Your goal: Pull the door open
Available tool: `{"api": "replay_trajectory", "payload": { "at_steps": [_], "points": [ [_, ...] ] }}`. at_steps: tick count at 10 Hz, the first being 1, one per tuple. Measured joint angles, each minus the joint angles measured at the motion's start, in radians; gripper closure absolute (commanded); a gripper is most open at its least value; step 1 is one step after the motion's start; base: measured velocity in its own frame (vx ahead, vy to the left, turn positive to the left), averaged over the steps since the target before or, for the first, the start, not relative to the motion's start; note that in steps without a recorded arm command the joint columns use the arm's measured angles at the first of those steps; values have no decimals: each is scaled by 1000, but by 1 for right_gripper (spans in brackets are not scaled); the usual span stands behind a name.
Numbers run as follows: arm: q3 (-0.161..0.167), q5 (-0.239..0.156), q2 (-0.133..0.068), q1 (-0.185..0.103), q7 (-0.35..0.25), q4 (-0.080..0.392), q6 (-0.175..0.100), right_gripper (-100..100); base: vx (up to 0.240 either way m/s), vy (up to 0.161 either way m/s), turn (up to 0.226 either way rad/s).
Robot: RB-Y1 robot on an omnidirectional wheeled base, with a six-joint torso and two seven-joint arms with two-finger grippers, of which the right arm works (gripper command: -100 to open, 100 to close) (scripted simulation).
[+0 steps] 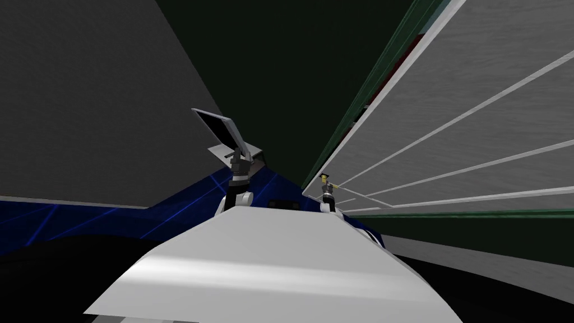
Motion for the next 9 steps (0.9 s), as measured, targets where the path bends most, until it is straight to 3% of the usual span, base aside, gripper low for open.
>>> {"api": "replay_trajectory", "payload": {
  "at_steps": [2,9],
  "points": [
    [20,14,-9,2,-22,-2,-5,100,-174,-17,50],
    [60,17,-27,11,-48,-5,-16,100,-214,-44,143]
  ]
}}
